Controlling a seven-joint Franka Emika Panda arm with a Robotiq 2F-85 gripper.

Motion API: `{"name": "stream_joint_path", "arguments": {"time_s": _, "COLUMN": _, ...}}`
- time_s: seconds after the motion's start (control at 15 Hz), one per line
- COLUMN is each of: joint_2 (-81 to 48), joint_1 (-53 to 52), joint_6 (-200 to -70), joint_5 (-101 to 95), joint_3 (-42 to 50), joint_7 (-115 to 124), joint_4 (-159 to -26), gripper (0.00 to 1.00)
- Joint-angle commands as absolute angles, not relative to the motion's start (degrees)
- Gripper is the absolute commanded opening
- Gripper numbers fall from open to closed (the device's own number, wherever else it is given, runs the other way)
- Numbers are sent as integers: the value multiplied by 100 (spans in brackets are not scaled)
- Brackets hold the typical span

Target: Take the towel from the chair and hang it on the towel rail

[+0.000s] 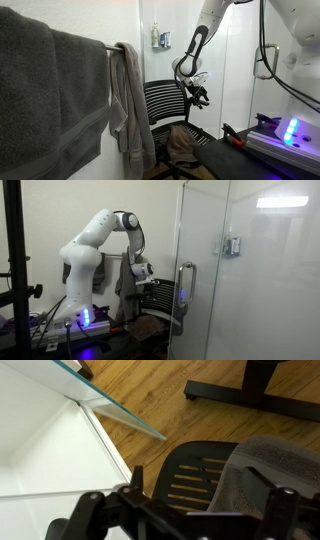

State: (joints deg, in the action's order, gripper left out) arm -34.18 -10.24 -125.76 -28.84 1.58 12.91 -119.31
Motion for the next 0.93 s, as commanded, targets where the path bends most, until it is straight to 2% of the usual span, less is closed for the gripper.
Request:
{"name": "stream_joint_path", "arguments": {"time_s": 0.0, "joint_2": -3389, "joint_1": -1069, "joint_6": -12576, "joint_5": -2848, "joint_3": 205, "joint_7": 1267, "joint_4": -11920, "gripper": 100}}
{"name": "stream_joint_path", "arguments": {"time_s": 0.47, "joint_2": -4673, "joint_1": -584, "joint_6": -13433, "joint_5": -2448, "joint_3": -215, "joint_7": -930, "joint_4": -11233, "gripper": 100}}
{"name": "stream_joint_path", "arguments": {"time_s": 0.87, "joint_2": -5589, "joint_1": -506, "joint_6": -13041, "joint_5": -2451, "joint_3": -443, "joint_7": -2475, "joint_4": -10392, "gripper": 100}}
